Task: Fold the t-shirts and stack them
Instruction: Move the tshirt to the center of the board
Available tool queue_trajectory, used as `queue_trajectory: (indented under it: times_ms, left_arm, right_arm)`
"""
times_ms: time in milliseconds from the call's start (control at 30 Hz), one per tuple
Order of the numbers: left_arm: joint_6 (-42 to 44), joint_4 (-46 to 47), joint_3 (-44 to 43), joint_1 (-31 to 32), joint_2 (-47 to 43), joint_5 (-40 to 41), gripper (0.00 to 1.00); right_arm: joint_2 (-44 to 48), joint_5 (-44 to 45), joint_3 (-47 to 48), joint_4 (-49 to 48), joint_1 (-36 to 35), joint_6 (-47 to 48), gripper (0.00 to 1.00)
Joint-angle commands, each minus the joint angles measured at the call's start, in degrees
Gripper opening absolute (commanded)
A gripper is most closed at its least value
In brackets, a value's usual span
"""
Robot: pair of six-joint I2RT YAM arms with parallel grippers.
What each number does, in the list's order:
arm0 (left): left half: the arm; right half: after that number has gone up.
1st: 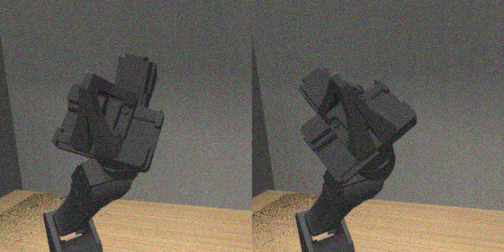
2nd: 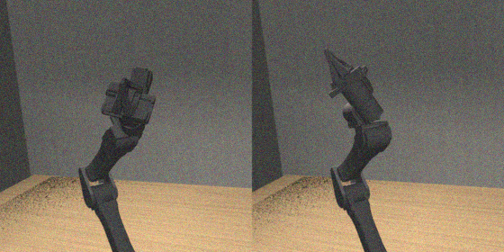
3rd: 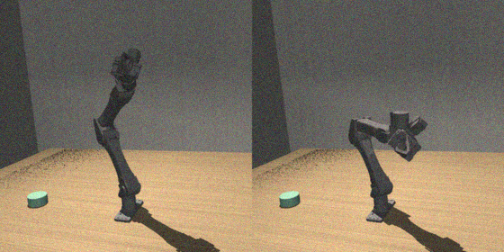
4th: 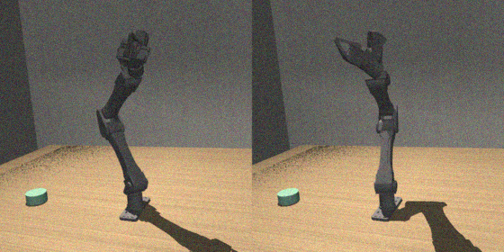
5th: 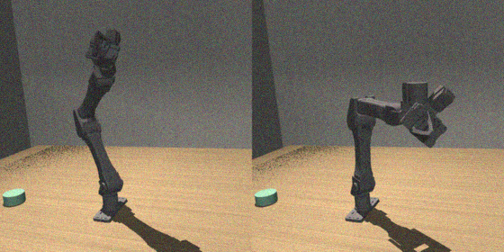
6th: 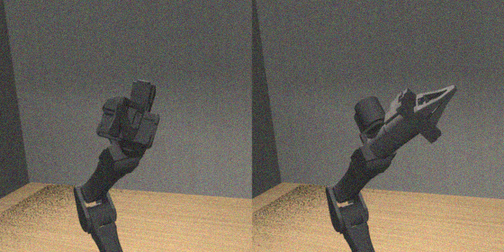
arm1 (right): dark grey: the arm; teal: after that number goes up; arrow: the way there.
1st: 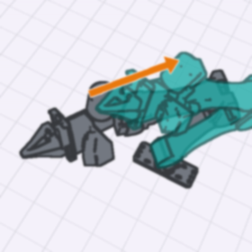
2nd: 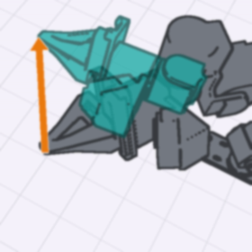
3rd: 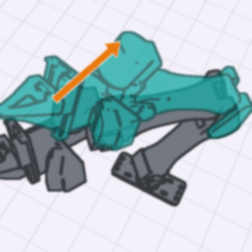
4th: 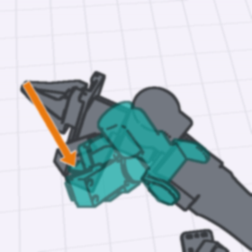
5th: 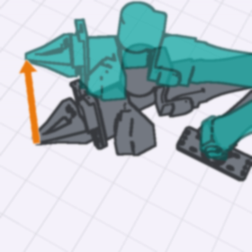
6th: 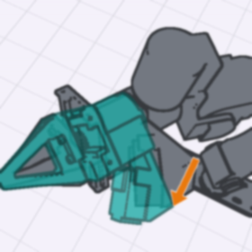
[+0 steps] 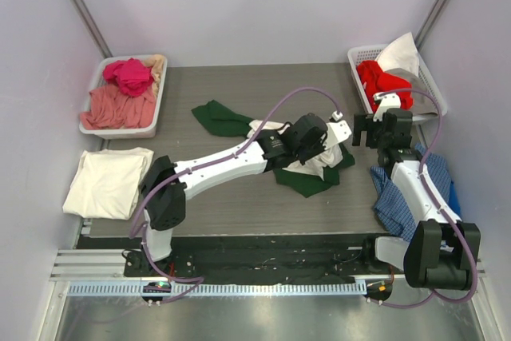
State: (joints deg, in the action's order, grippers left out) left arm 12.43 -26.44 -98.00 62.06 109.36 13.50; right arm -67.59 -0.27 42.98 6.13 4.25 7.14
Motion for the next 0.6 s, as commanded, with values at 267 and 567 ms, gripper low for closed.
queue_trajectory:
  times_ms: [267,567]
  left_arm:
    - [0.2,0.7,-9.3,2.8,2.5,-7.4,0.0]
    - [1.4,-0.7,-13.6,6.6,7.0,-6.9,0.8]
  right_arm:
    - [-1.0,8.6,10.0,-2.1,0.1,2.3,1.0]
    - [-5.2,7.7,16.9,0.3,0.1,1.9,1.0]
